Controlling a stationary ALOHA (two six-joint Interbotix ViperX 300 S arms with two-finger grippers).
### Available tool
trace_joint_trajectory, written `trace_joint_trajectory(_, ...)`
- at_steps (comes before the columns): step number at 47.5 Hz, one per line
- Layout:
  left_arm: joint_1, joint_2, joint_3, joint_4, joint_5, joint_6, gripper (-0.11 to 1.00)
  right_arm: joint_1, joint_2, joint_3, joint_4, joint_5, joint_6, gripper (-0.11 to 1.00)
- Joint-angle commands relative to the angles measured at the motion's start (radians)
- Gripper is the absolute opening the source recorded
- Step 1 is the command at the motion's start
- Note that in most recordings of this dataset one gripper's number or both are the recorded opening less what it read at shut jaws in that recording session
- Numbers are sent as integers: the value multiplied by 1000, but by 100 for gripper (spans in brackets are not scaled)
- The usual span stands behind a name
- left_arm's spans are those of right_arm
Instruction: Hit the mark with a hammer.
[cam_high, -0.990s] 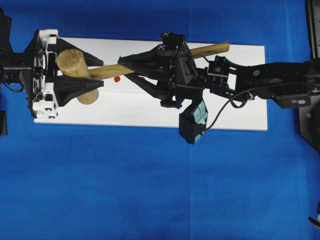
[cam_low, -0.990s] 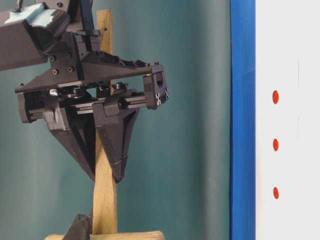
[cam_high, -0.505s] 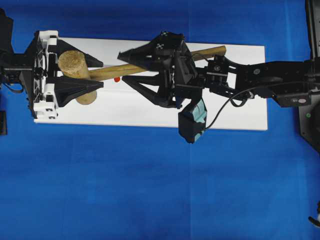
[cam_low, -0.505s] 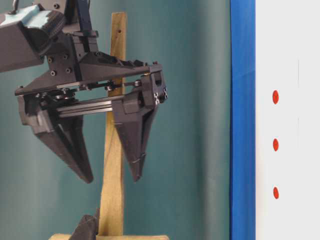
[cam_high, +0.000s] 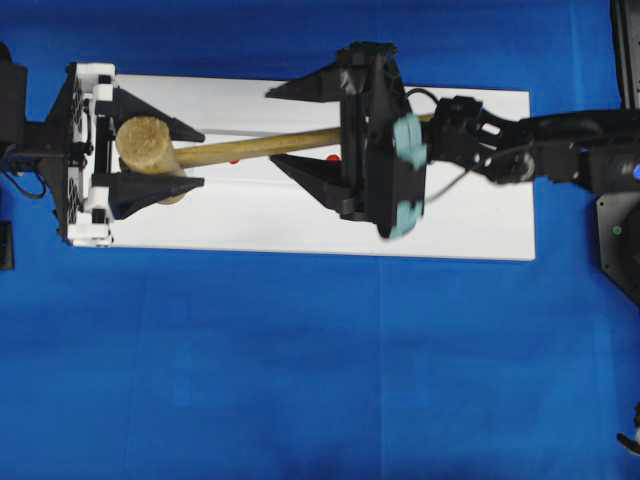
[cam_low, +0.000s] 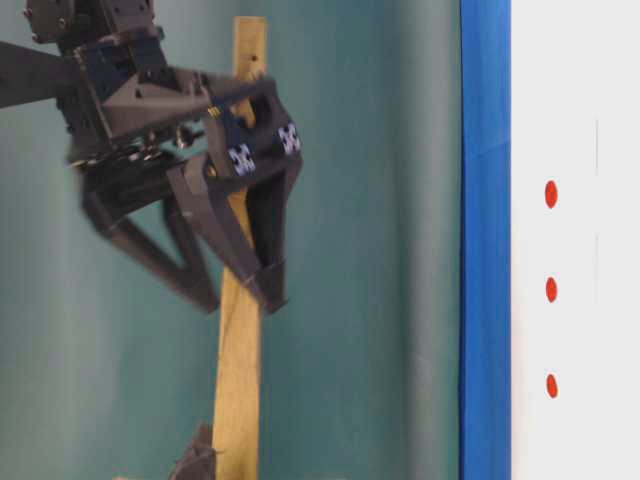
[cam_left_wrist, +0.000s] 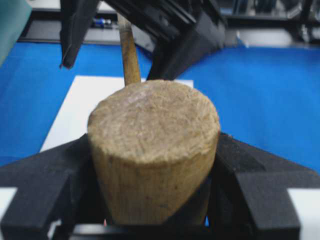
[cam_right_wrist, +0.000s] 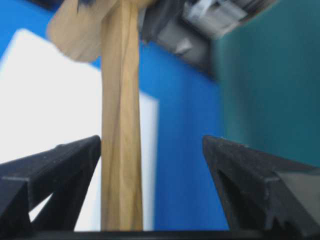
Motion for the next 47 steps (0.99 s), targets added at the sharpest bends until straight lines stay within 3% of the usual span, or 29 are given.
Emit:
trace_joint_trajectory(1,-6,-32,-12,2,9,9,43,-34,-32,-18,87,84,3,96)
trace_joint_trajectory(9,-6,-71,2,2,18,11,43,-67,-37,-17,172,189,3,94)
trace_joint_trajectory(21,-8,-81,8,3,21,9,43,-69,-34,-26,199,196,17,87)
trace_joint_trajectory(26,-8,-77,6,2,21,11,43,-69,-28,-32,206,192,23,66)
trace_joint_trajectory(32,-8,-75,3,3,21,12,43,-69,-26,-38,209,196,23,27)
trace_joint_trajectory(37,-8,-75,5,3,21,11,43,-69,-23,-38,209,196,29,6)
trace_joint_trajectory(47,-8,-75,5,3,17,17,43,-69,-26,-38,209,196,31,4)
